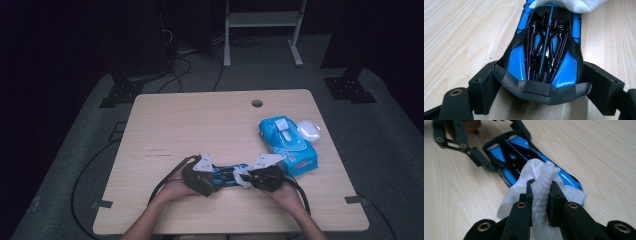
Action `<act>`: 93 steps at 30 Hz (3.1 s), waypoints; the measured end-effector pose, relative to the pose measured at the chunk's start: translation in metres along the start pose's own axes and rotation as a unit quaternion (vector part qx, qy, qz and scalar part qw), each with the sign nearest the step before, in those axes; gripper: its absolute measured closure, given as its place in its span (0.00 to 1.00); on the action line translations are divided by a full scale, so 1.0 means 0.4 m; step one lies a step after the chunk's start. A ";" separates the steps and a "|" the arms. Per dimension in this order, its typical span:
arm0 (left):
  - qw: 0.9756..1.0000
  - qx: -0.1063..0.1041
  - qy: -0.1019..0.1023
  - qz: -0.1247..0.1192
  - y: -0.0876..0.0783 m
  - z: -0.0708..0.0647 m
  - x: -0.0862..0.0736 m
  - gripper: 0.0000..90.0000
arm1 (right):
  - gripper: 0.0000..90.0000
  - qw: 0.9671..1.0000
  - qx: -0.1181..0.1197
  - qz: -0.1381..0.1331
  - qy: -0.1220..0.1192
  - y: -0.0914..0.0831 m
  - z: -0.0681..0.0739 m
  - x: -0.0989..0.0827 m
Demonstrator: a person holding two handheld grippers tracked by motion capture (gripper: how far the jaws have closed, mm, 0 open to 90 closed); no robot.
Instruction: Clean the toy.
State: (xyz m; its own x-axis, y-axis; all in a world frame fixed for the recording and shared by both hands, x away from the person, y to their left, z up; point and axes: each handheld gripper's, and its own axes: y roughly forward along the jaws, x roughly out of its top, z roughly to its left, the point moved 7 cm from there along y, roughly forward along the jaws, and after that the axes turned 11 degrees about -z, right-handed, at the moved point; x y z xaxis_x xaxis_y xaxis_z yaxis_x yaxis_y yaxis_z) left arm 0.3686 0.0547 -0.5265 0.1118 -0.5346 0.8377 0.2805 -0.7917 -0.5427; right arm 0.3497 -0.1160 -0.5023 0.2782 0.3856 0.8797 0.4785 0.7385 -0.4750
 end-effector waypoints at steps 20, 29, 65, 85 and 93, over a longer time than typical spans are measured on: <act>1.000 -0.002 0.001 0.001 -0.004 0.001 -0.001 0.24 | 0.90 0.999 -0.034 0.014 0.003 -0.015 -0.039 -0.016; 1.000 -0.002 -0.005 -0.002 -0.006 0.000 -0.003 0.25 | 0.90 0.999 0.033 -0.019 -0.010 0.050 0.057 0.043; 1.000 -0.003 -0.004 -0.002 -0.011 -0.001 -0.006 0.26 | 0.91 0.998 0.013 0.001 -0.059 0.043 0.049 0.038; 1.000 0.001 -0.005 -0.004 -0.013 -0.002 -0.009 0.26 | 0.91 0.999 -0.021 0.003 -0.046 0.003 0.007 0.004; 1.000 0.000 -0.009 -0.004 -0.013 -0.001 -0.009 0.26 | 0.91 0.999 -0.040 -0.001 -0.002 -0.014 -0.041 -0.012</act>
State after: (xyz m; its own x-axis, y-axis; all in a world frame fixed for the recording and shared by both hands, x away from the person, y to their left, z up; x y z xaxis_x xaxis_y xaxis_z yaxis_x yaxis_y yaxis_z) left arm 0.3662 0.0607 -0.5268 0.1265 -0.5226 0.8431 0.2821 -0.7959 -0.5357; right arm 0.3593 -0.1311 -0.5041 0.2735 0.3863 0.8809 0.5441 0.6931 -0.4728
